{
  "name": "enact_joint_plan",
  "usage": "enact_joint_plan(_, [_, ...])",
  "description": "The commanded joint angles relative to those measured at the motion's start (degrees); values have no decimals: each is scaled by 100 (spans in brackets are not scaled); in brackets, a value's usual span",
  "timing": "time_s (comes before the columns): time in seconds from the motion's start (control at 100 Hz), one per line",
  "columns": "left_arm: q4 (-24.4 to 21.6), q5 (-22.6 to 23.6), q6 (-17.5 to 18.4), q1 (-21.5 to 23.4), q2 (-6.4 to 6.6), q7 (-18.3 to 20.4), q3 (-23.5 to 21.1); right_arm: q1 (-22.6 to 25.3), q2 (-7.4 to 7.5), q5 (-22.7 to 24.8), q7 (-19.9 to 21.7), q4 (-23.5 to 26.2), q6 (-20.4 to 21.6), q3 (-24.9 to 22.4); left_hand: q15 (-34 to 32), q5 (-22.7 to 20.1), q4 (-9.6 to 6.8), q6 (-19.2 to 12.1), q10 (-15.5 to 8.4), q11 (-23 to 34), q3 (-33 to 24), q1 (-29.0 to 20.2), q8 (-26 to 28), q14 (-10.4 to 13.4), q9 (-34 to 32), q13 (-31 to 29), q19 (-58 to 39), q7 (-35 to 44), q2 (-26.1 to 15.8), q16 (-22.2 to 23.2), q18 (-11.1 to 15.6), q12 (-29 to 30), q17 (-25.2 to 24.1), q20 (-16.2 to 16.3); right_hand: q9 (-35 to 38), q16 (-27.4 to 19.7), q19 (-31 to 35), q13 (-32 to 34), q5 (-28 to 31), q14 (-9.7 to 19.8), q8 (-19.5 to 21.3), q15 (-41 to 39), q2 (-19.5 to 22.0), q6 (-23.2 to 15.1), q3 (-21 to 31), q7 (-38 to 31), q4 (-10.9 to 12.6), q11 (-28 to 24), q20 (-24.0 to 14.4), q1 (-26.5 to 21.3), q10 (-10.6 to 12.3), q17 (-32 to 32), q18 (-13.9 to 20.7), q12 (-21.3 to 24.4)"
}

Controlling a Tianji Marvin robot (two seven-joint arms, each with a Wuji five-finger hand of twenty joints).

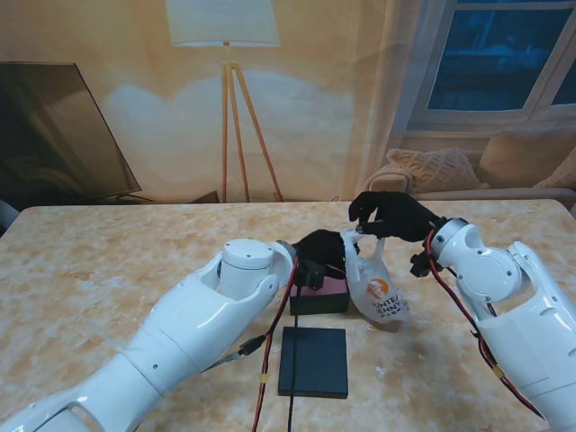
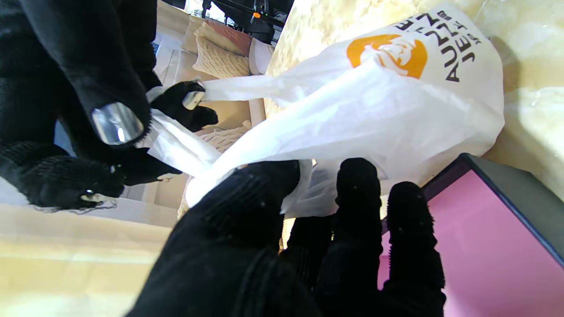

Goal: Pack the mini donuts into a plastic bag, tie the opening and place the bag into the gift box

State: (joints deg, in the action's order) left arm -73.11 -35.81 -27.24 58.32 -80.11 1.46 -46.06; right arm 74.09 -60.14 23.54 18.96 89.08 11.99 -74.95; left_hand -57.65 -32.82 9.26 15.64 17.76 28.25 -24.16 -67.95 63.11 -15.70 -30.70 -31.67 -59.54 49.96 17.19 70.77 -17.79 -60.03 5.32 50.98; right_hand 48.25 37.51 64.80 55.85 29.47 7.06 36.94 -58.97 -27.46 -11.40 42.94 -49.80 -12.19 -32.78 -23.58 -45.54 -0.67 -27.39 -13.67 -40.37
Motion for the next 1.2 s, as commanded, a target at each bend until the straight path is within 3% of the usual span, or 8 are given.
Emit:
enact_joint_plan(0.0, [-12, 22, 5, -31, -31, 70, -2, 59, -16, 1, 42, 72, 52, -37, -14, -181, -253, 17, -34, -13, 250, -395, 911, 65, -18, 67, 3, 1307, -320, -71, 109, -134, -33, 109, -233, -104, 38, -191, -197, -1, -123, 60, 172, 85, -141, 110, 83, 70, -127, 126, -75, 100, -81, 71])
enact_joint_plan(0.15, [-2, 30, 27, -36, -44, 29, 1, 104, -27, 1, -33, 106, 122, -105, -54, -364, -396, -15, -66, -47, 488, -499, 1327, 61, -151, 6, -25, 1392, -541, -73, 98, -332, 4, 125, -499, -92, 9, -308, -255, -60, -193, 123, 459, 265, -398, 619, 212, 75, -190, 264, -144, 150, -95, 460])
enact_joint_plan(0.46, [-39, 64, 34, -18, -13, 63, -12, 165, -32, -70, -21, 178, 33, -149, -12, -396, -453, -85, -68, -77, 479, -452, 1412, 36, -193, 6, -36, 1338, -528, -109, 90, -397, 13, 123, -1089, -118, -74, -779, -365, -353, -83, 386, 1025, 408, -1029, 1396, 498, 446, -275, 383, -486, 397, -186, 812])
enact_joint_plan(0.55, [-42, 69, 27, -19, -8, 76, -15, 206, -9, -56, 63, 246, 44, -234, 22, -400, -454, -87, -68, -91, 473, -462, 1420, 24, -191, 10, -29, 1329, -524, -132, 91, -395, 7, 118, -1370, -281, -174, -1121, -428, -656, -56, 936, 1300, 335, -1384, 1737, 622, 750, -311, 453, -567, 589, -284, 958])
enact_joint_plan(0.71, [-36, 80, 37, -31, -5, 93, -9, 260, -11, 82, -29, 288, 145, -336, 41, -411, -455, -84, -77, -103, 473, -454, 1433, 14, -198, 10, -12, 1317, -525, -152, 88, -396, 7, 104, -1434, -328, -208, -1284, -468, -872, -48, 1402, 1512, 179, -1963, 1718, 625, 885, -422, 304, -383, 702, -355, 963])
enact_joint_plan(1.01, [-46, 77, 14, -38, -12, 68, -14, 323, -8, 279, -112, 306, 207, -427, 57, -394, -459, -87, -90, -111, 476, -454, 1442, 17, -165, 25, -9, 1292, -536, -174, 89, -421, 5, 97, -1297, -1262, -741, -1573, -405, -1196, -241, 3930, 1772, 268, -2701, 1694, 692, 1295, -185, 1, -394, 1101, -528, 1190])
enact_joint_plan(1.11, [-24, 75, 8, -62, -25, 58, -8, 425, -17, 563, -344, 376, 494, -536, 53, -394, -459, -95, -89, -113, 484, -462, 1448, 16, -159, 28, -10, 1288, -538, -176, 88, -431, 9, 95, -1234, -972, -579, -1445, -417, -1196, -98, 3588, 1672, 365, -2697, 1594, 703, 867, -180, -131, -576, 989, -400, 907])
enact_joint_plan(1.19, [-6, 76, 7, -80, -34, 52, 0, 562, -40, 811, -615, 495, 711, -681, 48, -388, -460, -89, -90, -111, 491, -473, 1459, 18, -161, 27, -13, 1287, -535, -177, 93, -440, 14, 94, -1086, 13, -79, -1260, -253, -1015, -54, 2083, 1388, 510, -2483, 1160, 615, -105, -386, -228, -488, 640, -197, 125])
